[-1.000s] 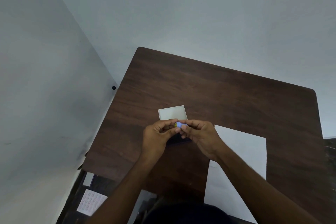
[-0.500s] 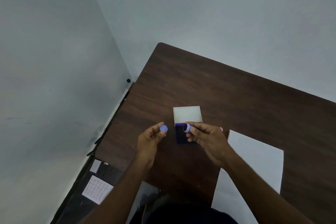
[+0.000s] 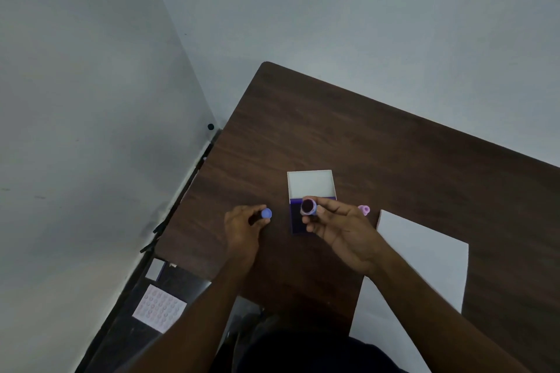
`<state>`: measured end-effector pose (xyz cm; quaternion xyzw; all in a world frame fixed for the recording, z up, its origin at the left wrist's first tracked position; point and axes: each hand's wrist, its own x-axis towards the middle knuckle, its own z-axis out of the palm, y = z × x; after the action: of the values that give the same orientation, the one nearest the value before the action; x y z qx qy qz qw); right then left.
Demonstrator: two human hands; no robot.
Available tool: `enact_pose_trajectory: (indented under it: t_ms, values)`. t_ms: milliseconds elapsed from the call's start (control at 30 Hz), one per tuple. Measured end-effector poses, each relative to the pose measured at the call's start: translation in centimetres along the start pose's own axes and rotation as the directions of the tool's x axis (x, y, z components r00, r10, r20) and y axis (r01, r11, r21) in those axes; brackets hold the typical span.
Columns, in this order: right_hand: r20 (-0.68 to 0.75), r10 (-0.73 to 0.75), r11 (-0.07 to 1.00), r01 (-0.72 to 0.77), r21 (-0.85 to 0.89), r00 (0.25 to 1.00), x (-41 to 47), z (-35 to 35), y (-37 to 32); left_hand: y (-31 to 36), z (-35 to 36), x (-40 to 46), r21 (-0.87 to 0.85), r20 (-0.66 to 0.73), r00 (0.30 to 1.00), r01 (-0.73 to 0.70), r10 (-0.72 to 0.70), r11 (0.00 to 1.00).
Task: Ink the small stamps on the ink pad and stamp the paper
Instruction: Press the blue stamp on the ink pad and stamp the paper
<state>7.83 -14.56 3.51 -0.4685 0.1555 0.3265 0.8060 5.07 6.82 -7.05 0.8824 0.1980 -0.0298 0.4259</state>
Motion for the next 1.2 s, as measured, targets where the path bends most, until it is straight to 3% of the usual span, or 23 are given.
enact_pose_trajectory:
  t_ms: [200, 400, 600, 733, 967, 1200]
  values:
    - [0.058, 0.023, 0.992, -0.03, 0.119, 0.998, -0.6, -0.2, -0.4, 0.6, -0.3, 0.4, 0.01, 0.026, 1.0, 0.0, -0.001, 1.0]
    - [0.1, -0.021, 0.971, -0.003, 0.239, 0.995, -1.1, -0.4, -0.9, 3.3, -2.1, -0.9, -0.15, 0.02, 1.0, -0.011, 0.014, 0.989]
    - [0.14, -0.042, 0.953, -0.002, 0.303, 0.989, -1.3, -0.6, -1.3, 10.8, -4.4, -2.9, -0.295, 0.037, 0.94, -0.313, 0.339, 0.903]
    - [0.19, -0.039, 0.916, -0.041, 0.399, 0.981, -1.6, -0.7, -1.4, 14.0, -4.3, -3.9, -0.279, 0.053, 0.902, -0.398, 0.428, 0.874]
    - [0.255, -0.078, 0.912, -0.035, 0.409, 0.964, -1.7, -1.4, -1.5, 15.5, -3.8, -3.8, -0.227, 0.065, 0.884, -0.438, 0.462, 0.87]
    - [0.289, -0.036, 0.841, -0.128, 0.526, 0.957, -1.4, -2.1, -0.3, 16.0, -3.6, -4.1, -0.218, 0.071, 0.899, -0.408, 0.432, 0.886]
